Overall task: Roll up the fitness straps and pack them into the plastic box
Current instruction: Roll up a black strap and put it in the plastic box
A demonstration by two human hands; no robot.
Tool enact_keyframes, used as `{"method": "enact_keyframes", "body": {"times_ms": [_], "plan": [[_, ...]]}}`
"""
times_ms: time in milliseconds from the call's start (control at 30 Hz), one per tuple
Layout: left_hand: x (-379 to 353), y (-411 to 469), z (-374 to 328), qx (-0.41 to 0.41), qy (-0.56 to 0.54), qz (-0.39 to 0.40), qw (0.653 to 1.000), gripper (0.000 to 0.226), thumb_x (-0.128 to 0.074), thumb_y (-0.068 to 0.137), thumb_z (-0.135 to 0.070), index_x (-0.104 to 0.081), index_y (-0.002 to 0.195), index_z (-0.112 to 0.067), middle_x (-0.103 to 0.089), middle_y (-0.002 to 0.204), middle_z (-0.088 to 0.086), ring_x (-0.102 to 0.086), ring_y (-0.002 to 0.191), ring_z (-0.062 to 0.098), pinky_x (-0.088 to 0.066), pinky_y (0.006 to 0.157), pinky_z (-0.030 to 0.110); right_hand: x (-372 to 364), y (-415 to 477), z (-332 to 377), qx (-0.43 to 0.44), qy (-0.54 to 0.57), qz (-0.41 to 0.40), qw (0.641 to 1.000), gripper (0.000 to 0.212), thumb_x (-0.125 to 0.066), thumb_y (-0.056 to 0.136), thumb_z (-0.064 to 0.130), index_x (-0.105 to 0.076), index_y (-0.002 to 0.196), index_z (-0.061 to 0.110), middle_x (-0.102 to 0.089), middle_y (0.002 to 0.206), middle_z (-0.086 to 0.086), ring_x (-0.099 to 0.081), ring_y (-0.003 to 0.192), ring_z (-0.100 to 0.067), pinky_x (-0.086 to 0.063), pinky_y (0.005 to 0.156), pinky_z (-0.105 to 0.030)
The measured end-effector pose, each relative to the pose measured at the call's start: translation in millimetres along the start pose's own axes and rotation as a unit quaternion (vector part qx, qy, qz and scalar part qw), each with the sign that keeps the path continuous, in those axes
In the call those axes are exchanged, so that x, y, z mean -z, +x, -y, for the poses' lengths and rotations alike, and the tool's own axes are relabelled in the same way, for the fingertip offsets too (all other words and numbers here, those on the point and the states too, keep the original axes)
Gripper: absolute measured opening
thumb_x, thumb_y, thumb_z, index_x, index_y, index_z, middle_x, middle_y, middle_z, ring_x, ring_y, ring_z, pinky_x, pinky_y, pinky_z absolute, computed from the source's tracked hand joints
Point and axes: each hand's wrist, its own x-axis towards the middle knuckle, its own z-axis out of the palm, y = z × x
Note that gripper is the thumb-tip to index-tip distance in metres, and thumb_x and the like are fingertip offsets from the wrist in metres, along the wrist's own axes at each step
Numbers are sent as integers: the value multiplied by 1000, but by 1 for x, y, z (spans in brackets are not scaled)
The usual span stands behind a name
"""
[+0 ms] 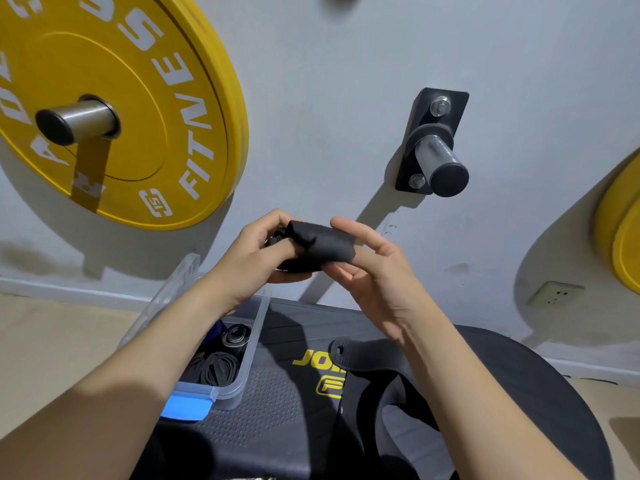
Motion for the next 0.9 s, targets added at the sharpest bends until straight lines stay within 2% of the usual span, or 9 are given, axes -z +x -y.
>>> {"method": "enact_keyframes", "body": {"times_ms": [100,233,333,433,533,667,733,800,900], "plan": [[0,-3,2,-11,85,-15,996,15,-68,99,2,-70,99,-12,-70,115,15,-78,99,34,-68,75,45,2,4,-9,64,-141,-24,988,10,-83,90,24,-82,95,15,-73,82,-1,-64,73,-11,-52,74,-25],[-9,-8,-3,-7,175,47,983,38,-71,82,-2,-75,111,-26,-80,101,-2,-76,94,19,-66,88,52,11,12,-12,133,-297,-133,936,40,-77,100,30,-68,80,-3,-39,67,-4,-35,67,-16,-31,62,-30],[-17,-8,-6,40,108,33,993,57,-69,71,-8,-56,122,-29,-81,107,1,-78,80,21,-66,69,42,13,14,-16,90,-330,-144,928,36,-71,104,23,-59,75,5,-48,64,-1,-43,60,-13,-37,58,-26],[-19,-9,-7,32,139,23,989,62,-67,67,-9,-46,121,-30,-78,112,-1,-69,68,14,-58,60,33,4,16,-24,-45,-251,-106,961,25,-55,113,28,-66,97,12,-74,83,-6,-69,73,-19,-63,71,-43],[-14,-11,-6,9,207,30,978,59,-66,73,-8,-43,122,-31,-73,116,-3,-65,65,6,-50,56,24,-6,13,-29,-152,-102,-52,982,23,-46,116,27,-63,126,14,-81,98,-6,-79,81,-28,-67,74,-55],[-6,-9,-6,-25,239,-5,971,71,-66,71,-22,-41,136,-35,-57,128,-1,-66,100,9,-55,68,20,-9,14,-30,-78,-95,-42,992,21,-52,114,15,-62,131,20,-79,108,-13,-79,82,-32,-68,69,-51],[-4,-9,-7,-1,200,-19,980,78,-70,70,-44,-44,144,-36,-53,131,-3,-65,110,11,-58,81,23,-10,17,-34,-20,-139,-53,989,20,-56,112,12,-65,126,22,-77,111,-20,-78,86,-35,-67,69,-52],[1,-9,-5,41,195,-32,979,70,-69,75,-69,-59,136,-34,-65,129,-6,-70,114,10,-61,93,35,-13,18,-40,15,-160,-53,986,21,-59,110,9,-67,126,20,-75,116,-22,-77,94,-38,-67,72,-55],[10,-13,2,117,192,-14,974,43,-68,95,-67,-68,120,-31,-76,111,1,-80,91,19,-67,66,44,-20,21,-49,40,-200,-46,978,22,-62,108,7,-70,127,15,-78,120,-11,-76,112,-36,-65,87,-56]]}}
